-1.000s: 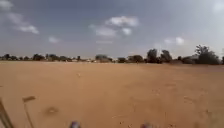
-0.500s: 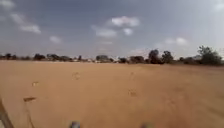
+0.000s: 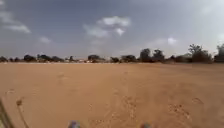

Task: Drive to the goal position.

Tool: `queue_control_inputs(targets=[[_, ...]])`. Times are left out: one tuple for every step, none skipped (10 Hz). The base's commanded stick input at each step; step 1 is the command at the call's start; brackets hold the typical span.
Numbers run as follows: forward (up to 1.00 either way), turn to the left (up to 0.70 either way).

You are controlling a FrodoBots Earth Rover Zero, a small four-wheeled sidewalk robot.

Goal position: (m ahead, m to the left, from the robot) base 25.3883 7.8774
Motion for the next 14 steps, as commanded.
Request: queue_control_inputs(targets=[[1.00,-0.27],[1.00,-0.27],[1.00,0.00],[1.00,0.00],[1.00,0.00],[1.00,0.00],[1.00,0.00],[1.00,0.00],[1.00,0.00],[1.00,0.00],[1.00,0.00],[1.00,0.00],[1.00,0.00],[1.00,0.00]])
